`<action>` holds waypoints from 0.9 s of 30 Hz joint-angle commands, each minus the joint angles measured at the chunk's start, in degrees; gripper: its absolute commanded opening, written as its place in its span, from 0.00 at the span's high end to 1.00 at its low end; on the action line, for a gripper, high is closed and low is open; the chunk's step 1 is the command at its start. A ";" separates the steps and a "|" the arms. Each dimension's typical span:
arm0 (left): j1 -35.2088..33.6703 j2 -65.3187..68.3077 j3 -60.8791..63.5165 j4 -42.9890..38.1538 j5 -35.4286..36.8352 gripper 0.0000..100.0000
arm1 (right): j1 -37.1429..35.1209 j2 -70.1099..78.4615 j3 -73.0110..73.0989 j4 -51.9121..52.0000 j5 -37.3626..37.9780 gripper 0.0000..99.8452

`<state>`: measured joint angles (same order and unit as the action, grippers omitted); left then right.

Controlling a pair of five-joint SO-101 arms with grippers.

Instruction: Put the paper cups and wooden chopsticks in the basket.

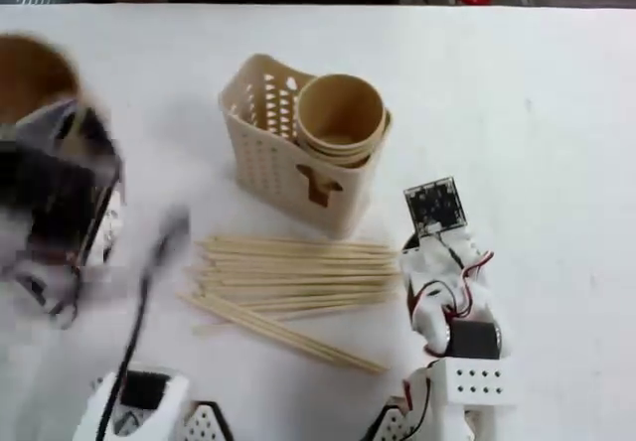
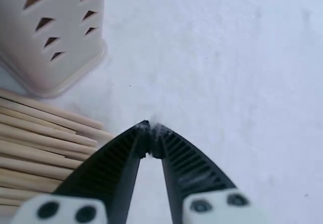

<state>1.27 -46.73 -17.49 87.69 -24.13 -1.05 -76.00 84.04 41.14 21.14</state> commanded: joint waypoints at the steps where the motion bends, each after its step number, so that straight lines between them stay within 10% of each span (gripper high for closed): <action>1: 14.81 0.22 1.58 -10.81 5.80 0.98 | 0.48 -0.84 -0.35 -1.27 -0.44 0.98; 11: 24.84 10.51 13.01 -31.82 9.49 0.98 | 0.40 -0.84 -0.35 -1.27 -0.44 0.98; 27: 27.56 25.80 13.19 -33.76 9.49 0.97 | 0.31 -0.84 -0.35 -1.27 -0.44 0.98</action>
<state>28.26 -22.73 -3.96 55.69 -15.25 -1.05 -76.00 84.04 41.14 21.14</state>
